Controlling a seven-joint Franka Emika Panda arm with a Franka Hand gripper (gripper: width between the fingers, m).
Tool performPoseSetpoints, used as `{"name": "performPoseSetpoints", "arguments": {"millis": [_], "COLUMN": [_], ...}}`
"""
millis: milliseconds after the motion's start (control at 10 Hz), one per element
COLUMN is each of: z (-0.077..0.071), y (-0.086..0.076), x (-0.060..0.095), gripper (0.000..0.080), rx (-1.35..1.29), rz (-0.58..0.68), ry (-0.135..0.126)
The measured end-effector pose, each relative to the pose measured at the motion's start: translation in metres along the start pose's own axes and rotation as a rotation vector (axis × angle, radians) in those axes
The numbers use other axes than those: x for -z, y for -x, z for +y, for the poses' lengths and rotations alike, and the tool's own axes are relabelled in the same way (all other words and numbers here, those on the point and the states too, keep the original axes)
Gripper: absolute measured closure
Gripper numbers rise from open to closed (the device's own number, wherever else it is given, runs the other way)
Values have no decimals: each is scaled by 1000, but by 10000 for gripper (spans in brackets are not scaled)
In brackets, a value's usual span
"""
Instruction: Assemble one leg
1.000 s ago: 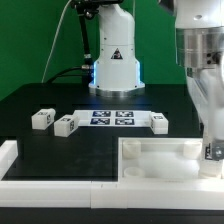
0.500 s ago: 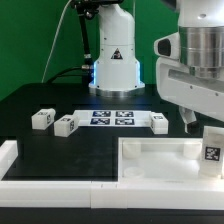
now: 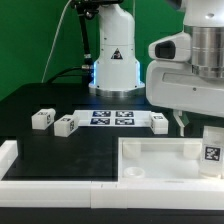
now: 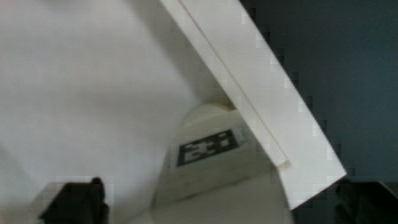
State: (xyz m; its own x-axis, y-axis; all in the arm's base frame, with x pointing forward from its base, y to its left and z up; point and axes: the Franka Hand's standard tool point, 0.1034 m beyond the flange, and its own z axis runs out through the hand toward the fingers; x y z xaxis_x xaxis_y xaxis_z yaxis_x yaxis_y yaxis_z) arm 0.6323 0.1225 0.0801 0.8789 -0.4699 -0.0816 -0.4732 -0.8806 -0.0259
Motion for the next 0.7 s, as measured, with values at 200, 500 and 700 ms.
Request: {"name": "performPoseSetpoints", "arguments": {"millis": [200, 500, 700], "z": [-4, -2, -2], "y": [-4, -7, -7], "x": [3, 3, 3], "gripper": [150, 150, 160], "rx": [213, 405, 392], "rz": [40, 51, 51], "ry": [6, 6, 5]}}
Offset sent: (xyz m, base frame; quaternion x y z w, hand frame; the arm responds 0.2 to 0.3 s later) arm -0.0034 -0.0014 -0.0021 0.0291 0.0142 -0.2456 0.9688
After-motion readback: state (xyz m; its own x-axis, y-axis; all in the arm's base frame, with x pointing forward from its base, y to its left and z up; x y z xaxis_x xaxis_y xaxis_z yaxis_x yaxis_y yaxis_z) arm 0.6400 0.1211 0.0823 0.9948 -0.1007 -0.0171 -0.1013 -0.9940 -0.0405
